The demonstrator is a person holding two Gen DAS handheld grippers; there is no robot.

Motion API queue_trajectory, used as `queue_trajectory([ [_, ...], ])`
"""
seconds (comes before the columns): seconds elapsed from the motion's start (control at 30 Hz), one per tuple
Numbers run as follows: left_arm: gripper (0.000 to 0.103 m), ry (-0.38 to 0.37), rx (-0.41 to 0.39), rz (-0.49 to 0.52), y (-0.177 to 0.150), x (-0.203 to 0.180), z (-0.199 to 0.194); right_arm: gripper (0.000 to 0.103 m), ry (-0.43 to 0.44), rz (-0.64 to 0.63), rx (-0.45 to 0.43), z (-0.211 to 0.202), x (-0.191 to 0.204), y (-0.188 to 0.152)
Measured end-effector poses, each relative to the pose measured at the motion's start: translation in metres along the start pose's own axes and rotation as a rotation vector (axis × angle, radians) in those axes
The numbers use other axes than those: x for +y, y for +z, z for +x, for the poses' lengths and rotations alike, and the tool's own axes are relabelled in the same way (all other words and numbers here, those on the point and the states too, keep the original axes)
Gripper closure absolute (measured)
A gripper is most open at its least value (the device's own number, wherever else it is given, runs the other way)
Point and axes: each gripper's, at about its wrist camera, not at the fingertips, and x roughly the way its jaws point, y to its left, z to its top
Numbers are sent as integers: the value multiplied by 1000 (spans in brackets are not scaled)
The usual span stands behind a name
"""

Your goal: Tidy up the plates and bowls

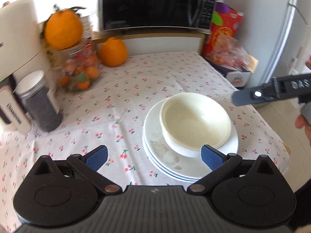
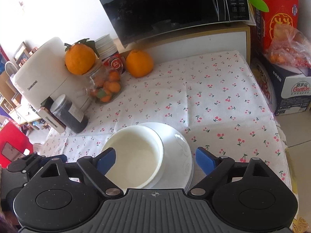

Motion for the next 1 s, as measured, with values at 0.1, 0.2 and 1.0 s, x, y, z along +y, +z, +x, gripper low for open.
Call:
queue_trajectory([
  [0.1,0,53,41,-100,-9,8,0,4,-28,-10,-8,-9,3,-12],
  [0.2,0,145,52,-135,-16,4,-2,4,-90,-28,-9,-12,7,-27],
  [1.0,1,254,167,-235,-33,-13,6,4,-151,-54,105,6,7,-49],
])
